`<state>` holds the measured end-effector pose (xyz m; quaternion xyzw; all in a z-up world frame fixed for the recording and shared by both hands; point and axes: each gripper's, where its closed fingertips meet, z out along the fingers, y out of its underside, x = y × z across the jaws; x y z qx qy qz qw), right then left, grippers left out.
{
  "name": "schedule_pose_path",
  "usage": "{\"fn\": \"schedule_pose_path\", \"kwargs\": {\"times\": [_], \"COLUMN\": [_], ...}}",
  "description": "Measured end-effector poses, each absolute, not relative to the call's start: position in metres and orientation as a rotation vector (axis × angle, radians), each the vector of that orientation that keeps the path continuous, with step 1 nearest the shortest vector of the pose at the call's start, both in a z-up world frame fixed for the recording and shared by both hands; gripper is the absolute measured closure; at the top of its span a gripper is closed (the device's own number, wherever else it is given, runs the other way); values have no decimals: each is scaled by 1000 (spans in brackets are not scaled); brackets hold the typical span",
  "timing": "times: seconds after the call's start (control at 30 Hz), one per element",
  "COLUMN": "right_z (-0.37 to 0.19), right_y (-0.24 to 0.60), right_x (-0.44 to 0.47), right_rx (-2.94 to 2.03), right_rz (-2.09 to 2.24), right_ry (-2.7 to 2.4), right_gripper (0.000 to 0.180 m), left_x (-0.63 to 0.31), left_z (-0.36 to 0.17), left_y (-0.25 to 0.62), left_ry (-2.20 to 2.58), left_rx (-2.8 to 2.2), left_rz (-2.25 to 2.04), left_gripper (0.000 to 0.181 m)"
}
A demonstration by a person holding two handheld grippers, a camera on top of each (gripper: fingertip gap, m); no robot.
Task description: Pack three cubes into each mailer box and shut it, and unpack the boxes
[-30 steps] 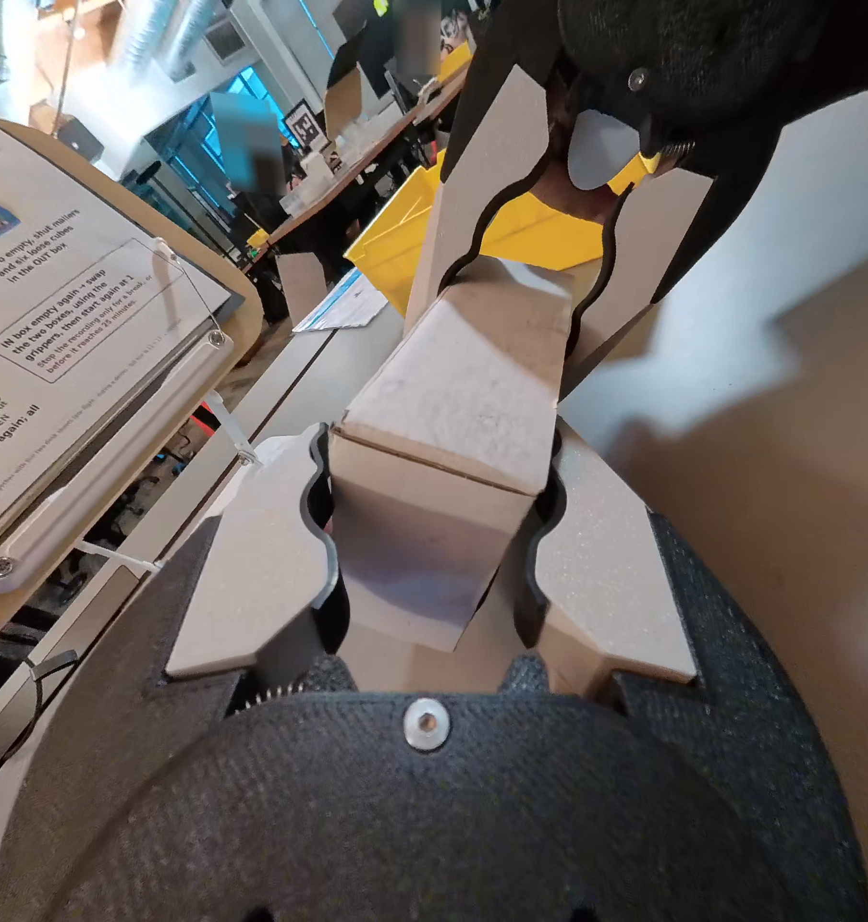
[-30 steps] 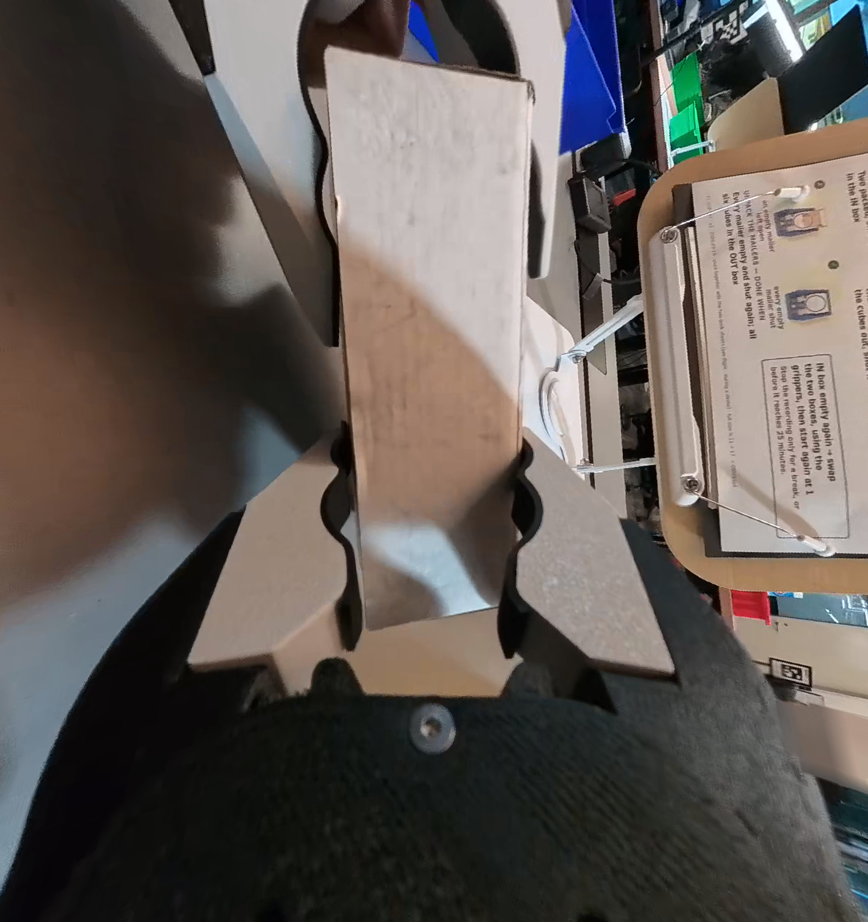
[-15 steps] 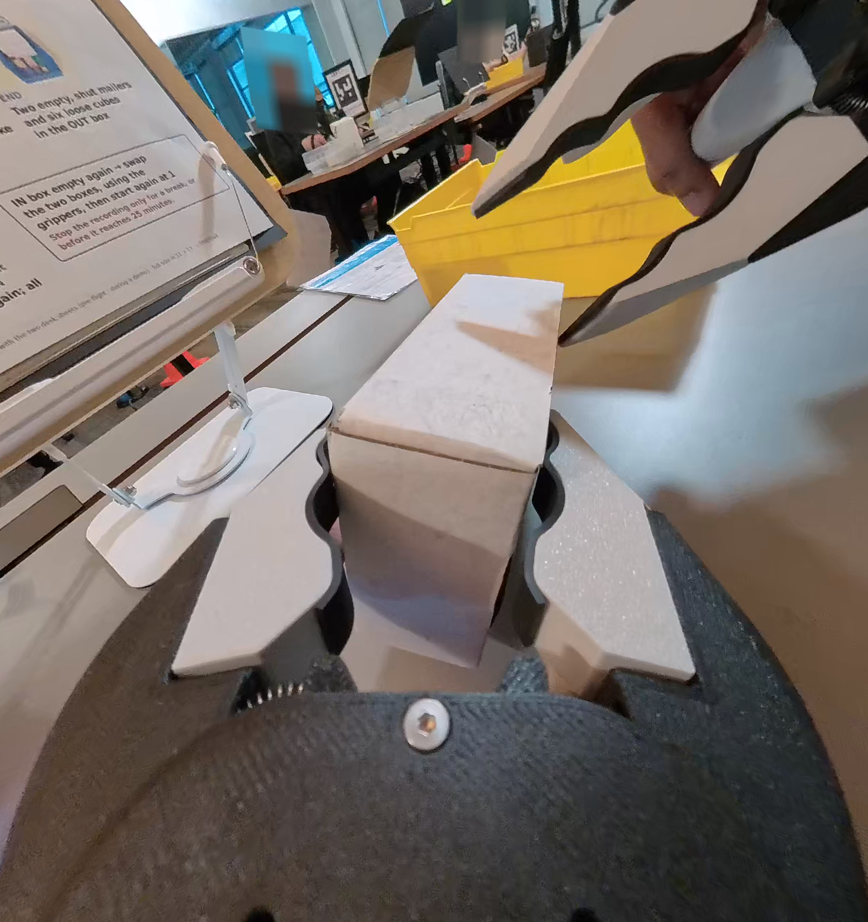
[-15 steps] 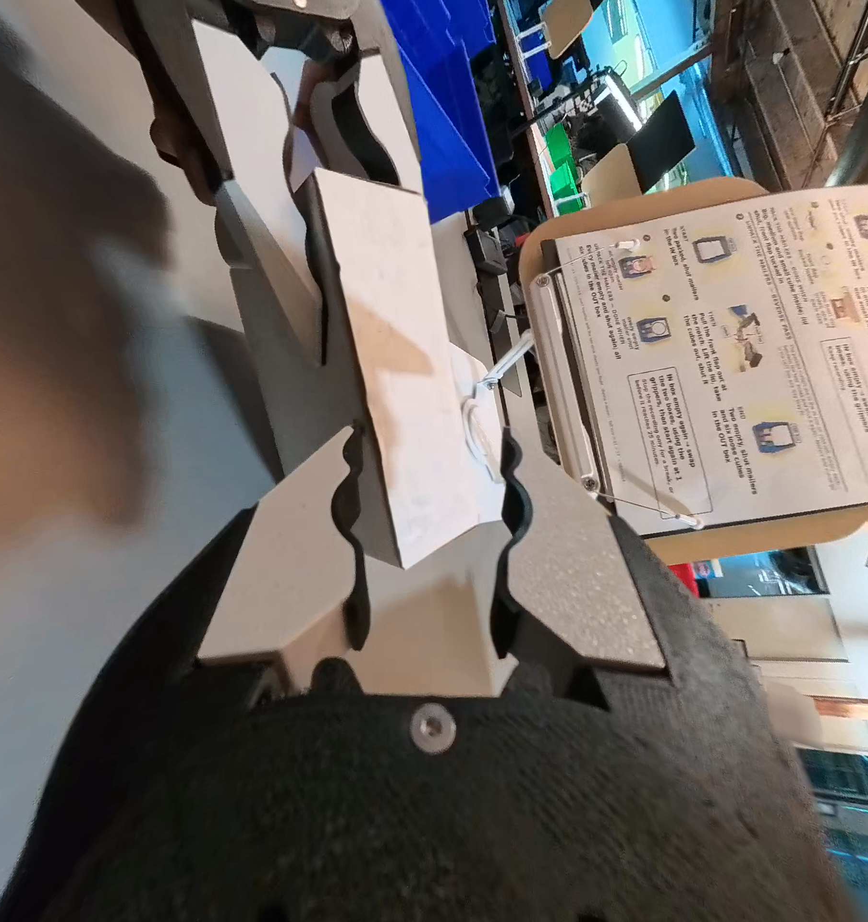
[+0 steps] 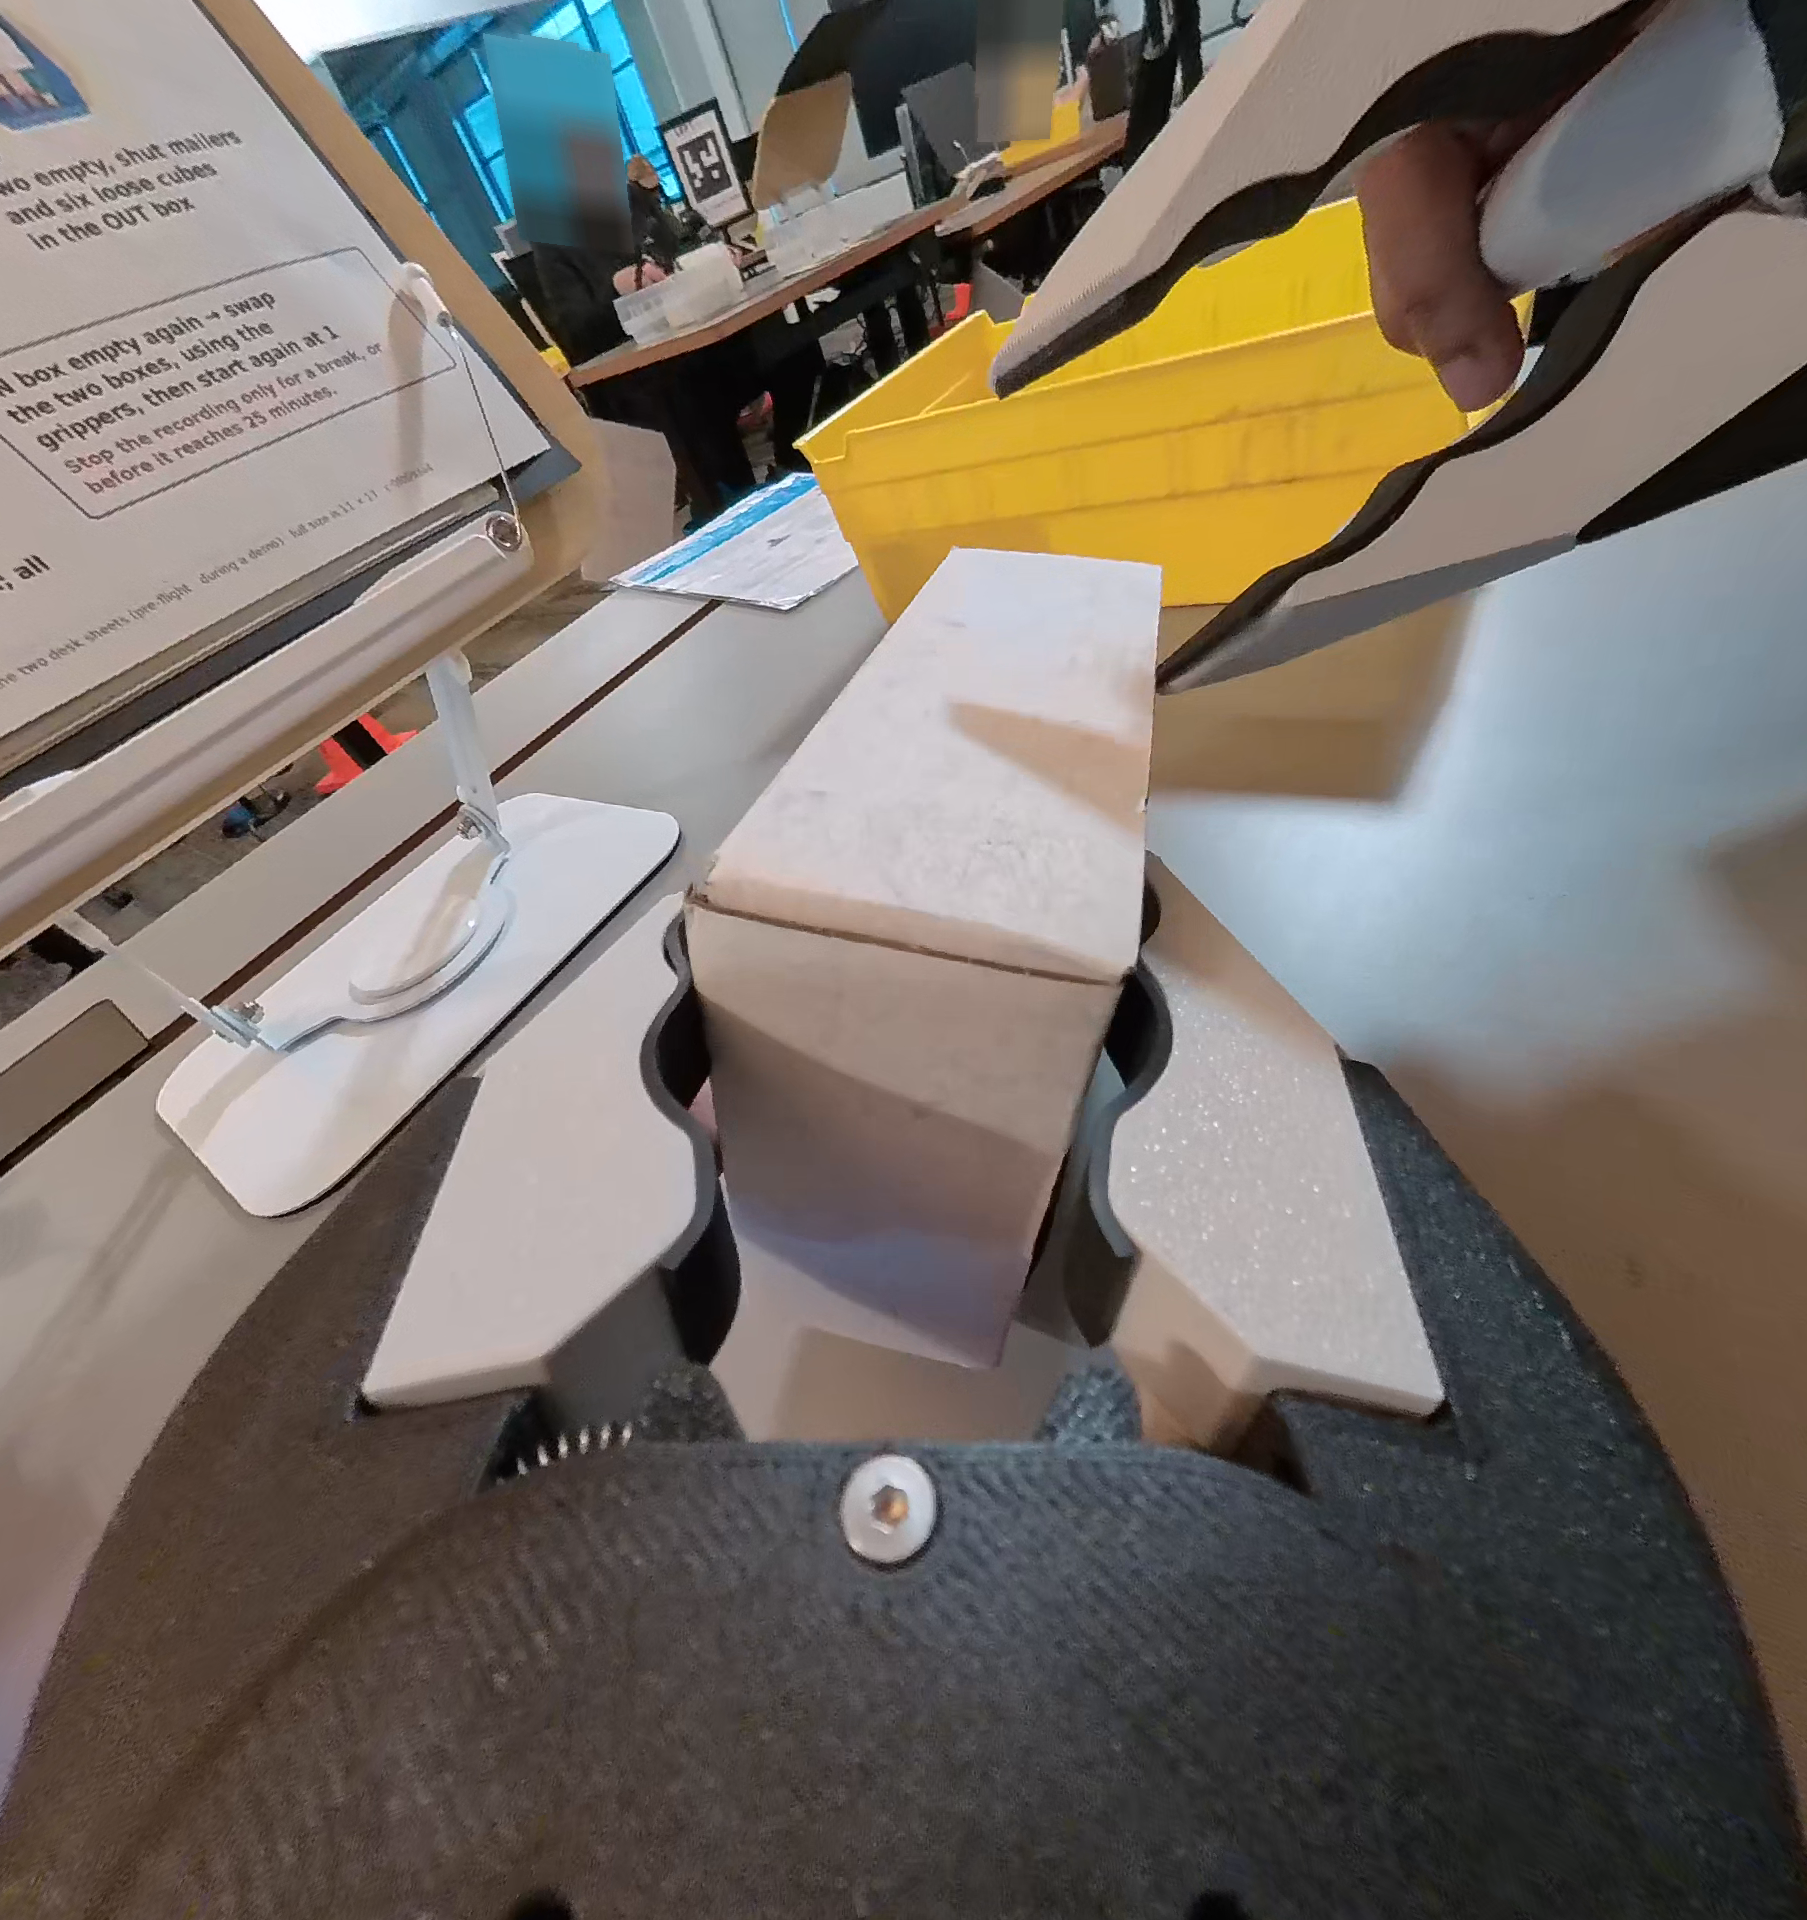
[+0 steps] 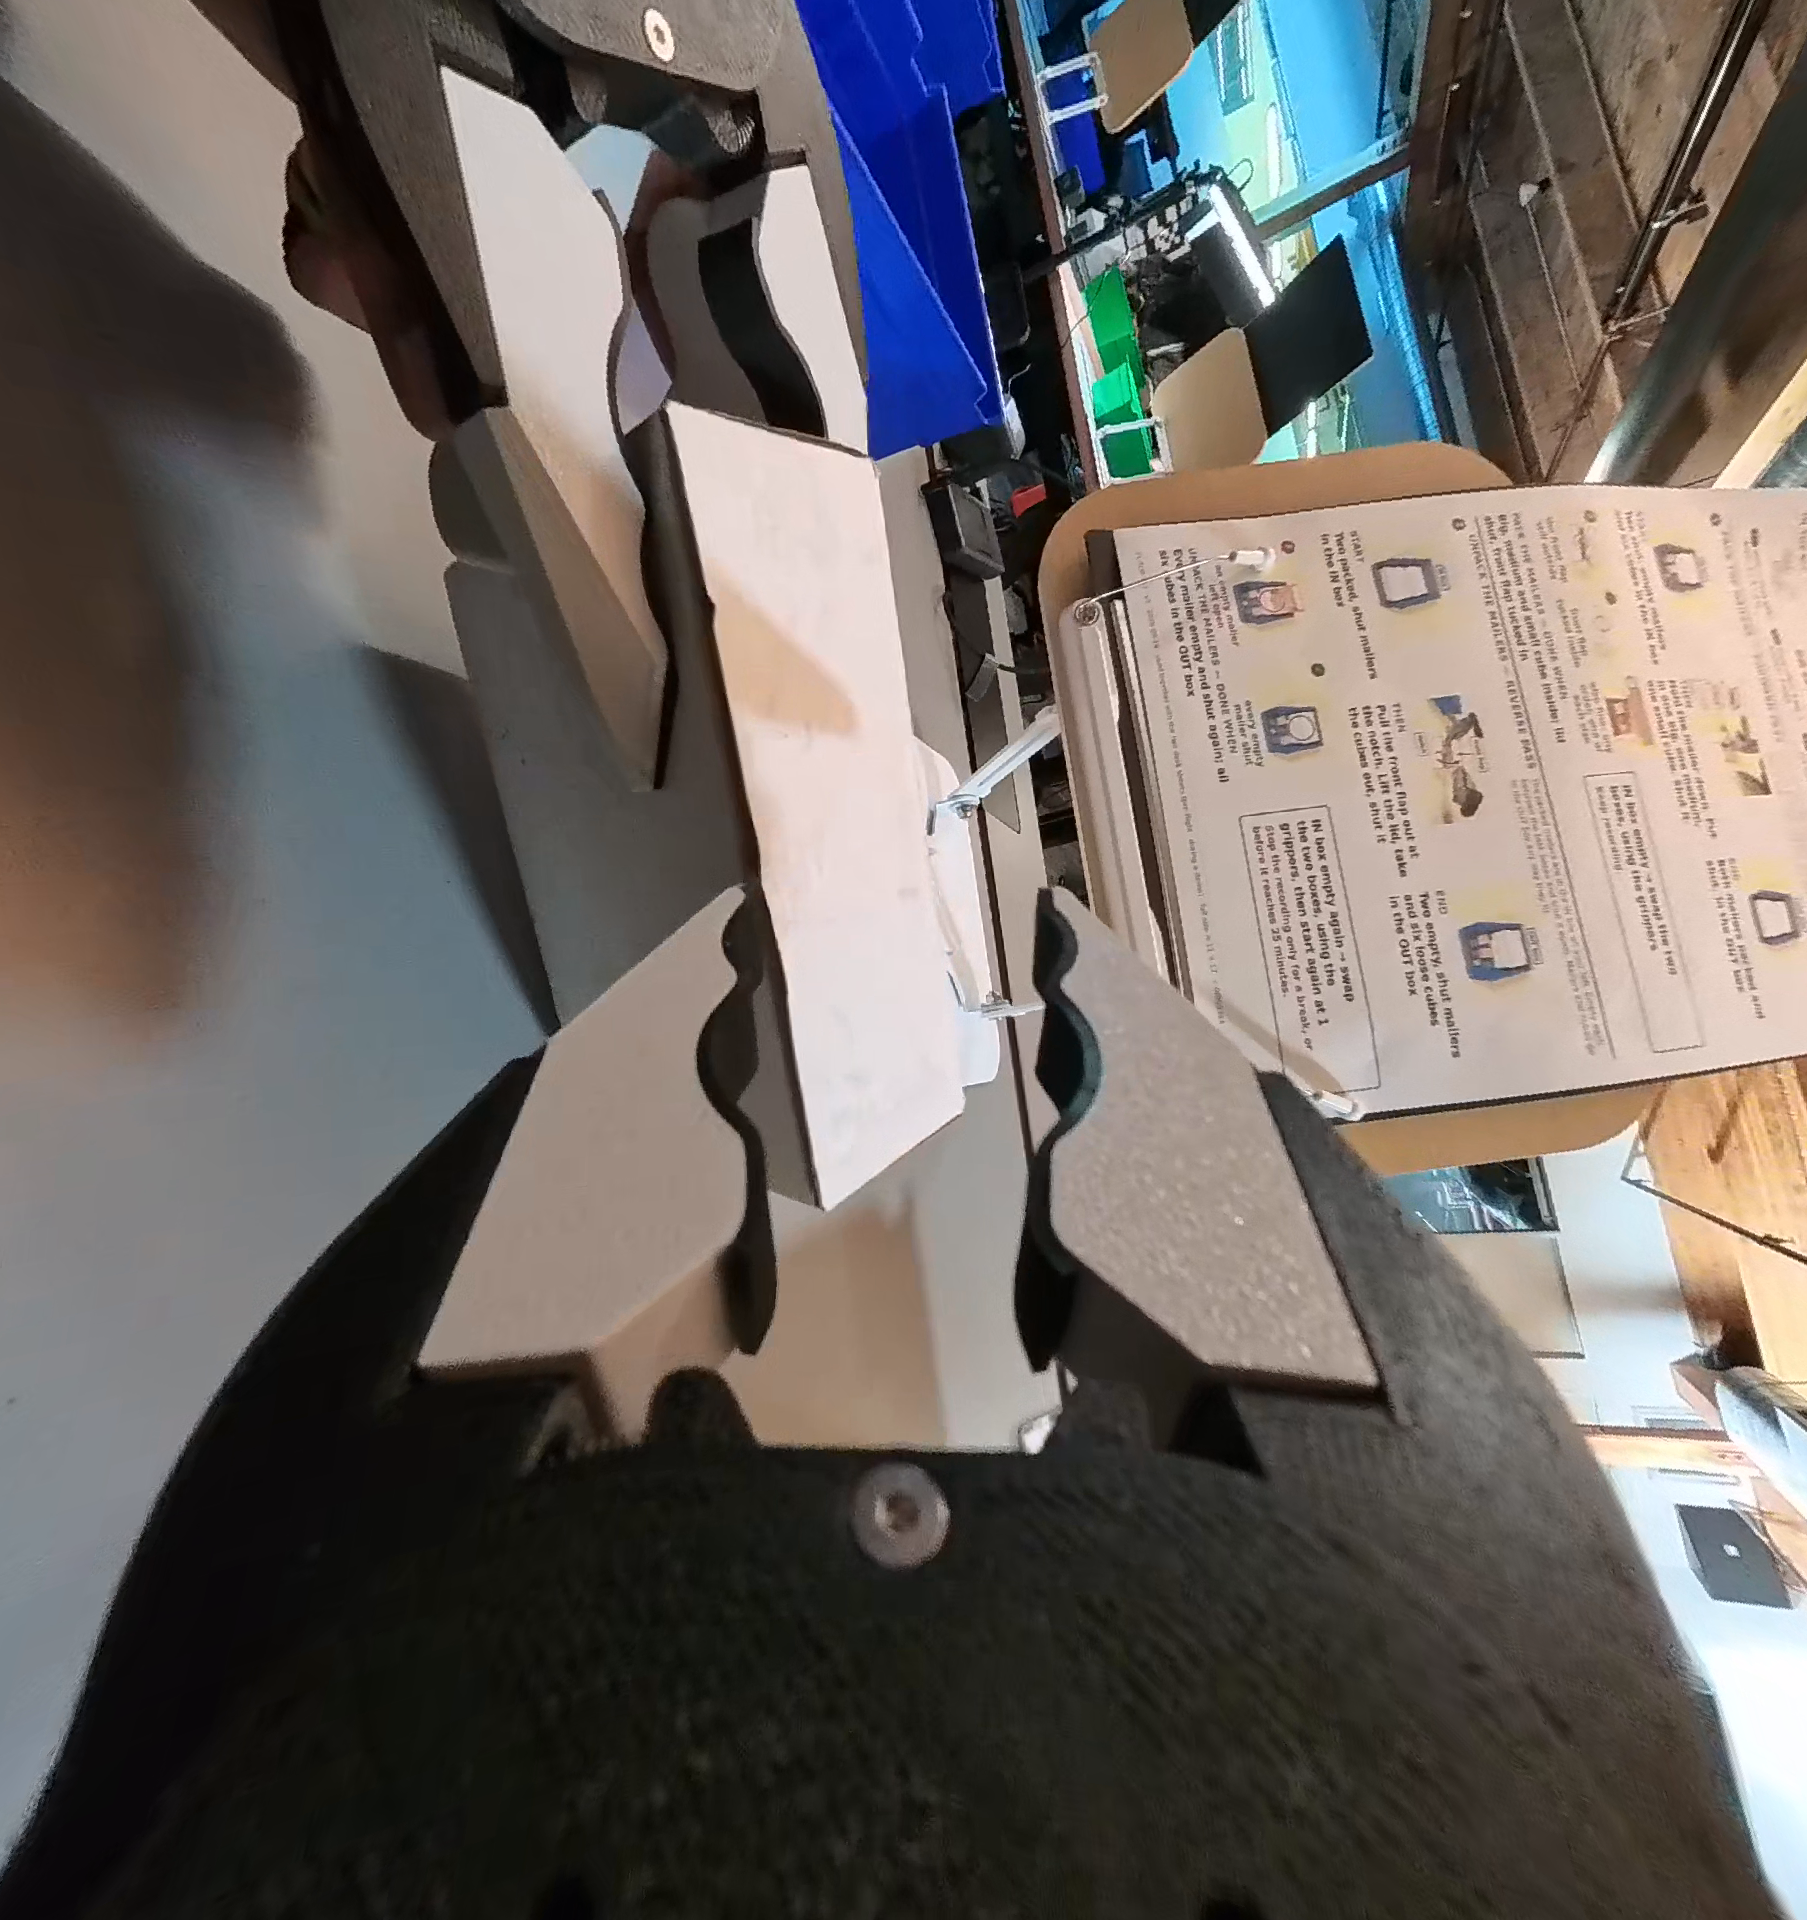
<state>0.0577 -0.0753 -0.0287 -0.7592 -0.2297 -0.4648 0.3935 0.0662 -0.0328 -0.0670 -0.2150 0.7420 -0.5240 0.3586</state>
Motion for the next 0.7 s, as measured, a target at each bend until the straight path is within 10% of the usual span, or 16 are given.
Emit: {"fn": "schedule_pose_path", "kwargs": {"times": [0.7], "right_z": [-25], "right_y": [-72], "right_x": [49], "right_rx": [-1785], "right_rz": [-1420], "right_ry": [-653], "right_gripper": [158], "left_x": [62], "left_z": [-58], "left_y": [-37], "left_ry": [1916], "left_rx": [-540], "left_rz": [-1340], "left_gripper": [106]}}
